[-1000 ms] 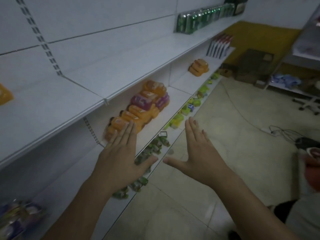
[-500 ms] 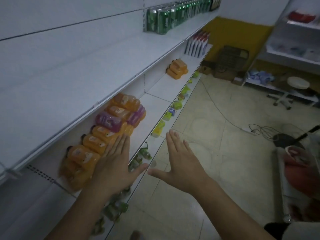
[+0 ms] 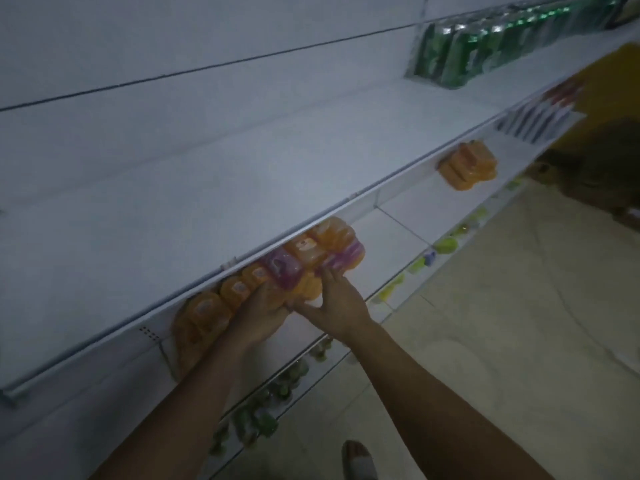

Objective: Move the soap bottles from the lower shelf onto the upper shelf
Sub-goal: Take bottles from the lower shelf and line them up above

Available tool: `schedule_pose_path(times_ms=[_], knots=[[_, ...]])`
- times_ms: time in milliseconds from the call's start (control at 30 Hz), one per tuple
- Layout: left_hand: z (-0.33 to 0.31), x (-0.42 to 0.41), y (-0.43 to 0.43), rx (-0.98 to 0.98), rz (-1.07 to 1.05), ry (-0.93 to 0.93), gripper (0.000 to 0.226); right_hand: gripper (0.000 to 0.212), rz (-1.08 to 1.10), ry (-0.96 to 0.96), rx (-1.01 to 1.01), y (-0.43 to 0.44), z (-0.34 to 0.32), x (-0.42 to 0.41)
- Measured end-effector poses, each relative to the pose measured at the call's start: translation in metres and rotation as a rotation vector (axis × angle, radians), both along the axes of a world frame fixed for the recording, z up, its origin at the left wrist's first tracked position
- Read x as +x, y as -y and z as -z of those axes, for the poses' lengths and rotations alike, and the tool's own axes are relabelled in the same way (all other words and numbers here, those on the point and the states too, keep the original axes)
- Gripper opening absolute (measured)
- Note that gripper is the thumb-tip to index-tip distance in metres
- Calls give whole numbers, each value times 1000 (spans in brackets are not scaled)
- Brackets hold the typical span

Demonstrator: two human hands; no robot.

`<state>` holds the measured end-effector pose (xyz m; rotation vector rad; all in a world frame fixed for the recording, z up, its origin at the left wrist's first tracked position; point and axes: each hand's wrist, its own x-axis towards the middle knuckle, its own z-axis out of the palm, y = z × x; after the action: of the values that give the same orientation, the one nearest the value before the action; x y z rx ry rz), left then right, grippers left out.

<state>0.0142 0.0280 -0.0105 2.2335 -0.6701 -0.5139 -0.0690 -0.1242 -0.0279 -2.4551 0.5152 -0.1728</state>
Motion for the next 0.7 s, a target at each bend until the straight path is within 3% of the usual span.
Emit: schedule_pose_path(times_ms=[100,200,267,333,400,500,700], knots=[[23,23,19,23,-285,-283,18,100,-45,-52,120,20,25,49],[21,33,46,-84,-546,-470,27,101,-95,-49,131,33,49,95],[22,42,63,-43,-623,-458,20,99,-150,-89,169,41,79,128],[32,54,76,-100,-705,-490,30,93,-179,-142,153,46,110,161],[57,69,82,-206,-805,-581,39,76,-206,-202,74,44,114,176],[77,76,89,-283,-869,-642,29,57,-193,-230,29,39,131,185],[69,74,98,-406,-973,-735,30,55,-123,-183,26,33,127,178]])
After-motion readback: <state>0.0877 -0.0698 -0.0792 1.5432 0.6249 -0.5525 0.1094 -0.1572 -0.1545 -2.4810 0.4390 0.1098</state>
